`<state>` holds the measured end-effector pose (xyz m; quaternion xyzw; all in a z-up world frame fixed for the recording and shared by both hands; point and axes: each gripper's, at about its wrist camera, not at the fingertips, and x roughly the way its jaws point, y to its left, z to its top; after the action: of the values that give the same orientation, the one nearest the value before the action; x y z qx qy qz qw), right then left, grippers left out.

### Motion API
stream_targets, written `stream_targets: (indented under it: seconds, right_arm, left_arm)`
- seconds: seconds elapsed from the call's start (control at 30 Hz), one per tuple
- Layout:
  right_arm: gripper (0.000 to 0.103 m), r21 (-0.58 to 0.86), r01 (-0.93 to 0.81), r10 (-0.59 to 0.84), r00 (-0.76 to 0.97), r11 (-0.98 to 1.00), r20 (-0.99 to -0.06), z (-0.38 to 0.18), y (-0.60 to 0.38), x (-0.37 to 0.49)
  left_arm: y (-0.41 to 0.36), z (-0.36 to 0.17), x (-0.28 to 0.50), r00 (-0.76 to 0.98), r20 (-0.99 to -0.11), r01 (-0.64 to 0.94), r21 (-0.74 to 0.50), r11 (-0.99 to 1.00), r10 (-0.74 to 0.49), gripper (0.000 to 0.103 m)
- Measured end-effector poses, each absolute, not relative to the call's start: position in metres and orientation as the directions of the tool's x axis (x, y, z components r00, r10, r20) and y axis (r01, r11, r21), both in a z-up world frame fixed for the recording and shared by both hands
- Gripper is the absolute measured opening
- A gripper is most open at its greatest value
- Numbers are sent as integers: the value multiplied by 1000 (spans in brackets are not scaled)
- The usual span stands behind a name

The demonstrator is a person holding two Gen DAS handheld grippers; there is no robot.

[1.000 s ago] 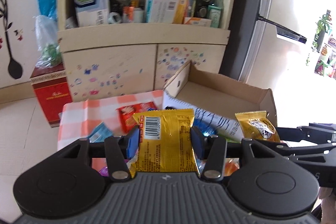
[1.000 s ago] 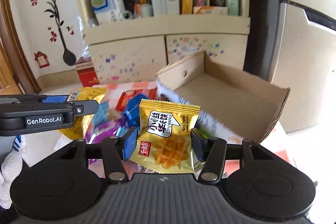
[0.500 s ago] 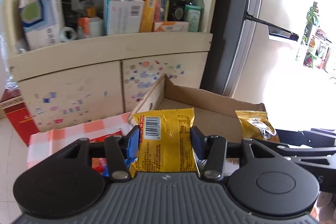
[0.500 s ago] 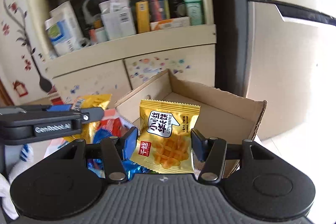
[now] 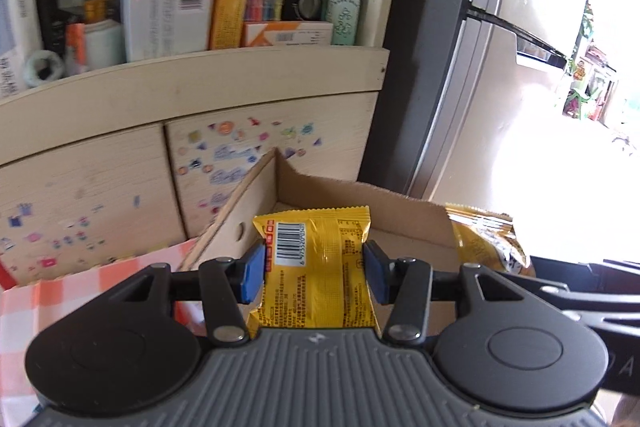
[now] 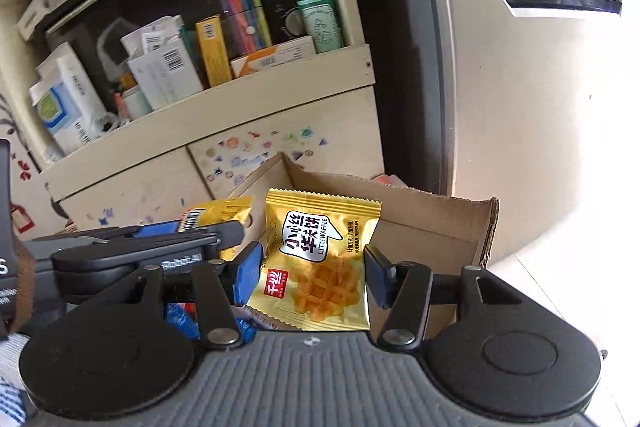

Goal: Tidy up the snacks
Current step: 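Carry both packets over the cardboard box and open both tools, then withdraw both tools from the box back toward the snack pile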

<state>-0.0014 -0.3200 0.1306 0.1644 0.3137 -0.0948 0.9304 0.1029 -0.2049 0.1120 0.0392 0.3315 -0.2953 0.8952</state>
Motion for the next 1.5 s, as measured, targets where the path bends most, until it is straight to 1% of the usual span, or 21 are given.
stream_targets:
  seconds: [0.07,0.13,0.2,0.23,0.37,0.4,0.47,0.67,0.9,1.03,1.23,1.5]
  right_arm:
    - [62,239,314,-105,778,919,-619,127,-323,4]
    - [66,234,347,-134,771,908,-623,123,-327,8]
    - [70,255,355,-122,765,899,-633,118,-331,9]
    - [74,266,356,-115,763,896,-636,117,-333,9]
    - [80,260,319,-87,767,911,-636,119,-331,5]
    - [83,269,303,-68,770,914,-635,120,-330,4]
    - [84,293,267,-23,774,918,-633,121,-328,-1]
    - [87,255,161,54,741,954,-670,113,-307,-13]
    - [89,207,61,108,690,976,-716,101,-283,-27]
    - [92,180,8,128,674,984,-727,98,-271,-37]
    - [93,167,-35,150,643,985,-751,89,-258,-47]
    - [93,178,-45,168,614,983,-771,79,-244,-66]
  left_arm:
    - [-211,107,111,602,-618,553,-135,822,-507,51]
    - [-216,102,116,600,-622,549,-137,825,-503,58]
    - [-215,99,117,609,-621,539,-132,832,-493,74]
    - [-214,99,117,612,-625,530,-130,838,-485,79]
    - [-201,110,116,603,-624,526,-156,836,-497,81]
    - [-196,114,114,609,-622,523,-153,838,-493,83]
    - [-188,120,111,617,-628,515,-134,847,-474,87]
    - [-155,128,101,612,-647,504,-124,855,-455,89]
    - [-111,125,85,608,-676,470,-116,875,-416,91]
    - [-91,115,76,604,-705,443,-92,892,-372,91]
    - [-59,93,60,581,-746,416,-70,907,-324,91]
    - [-36,66,35,556,-778,465,1,885,-291,91]
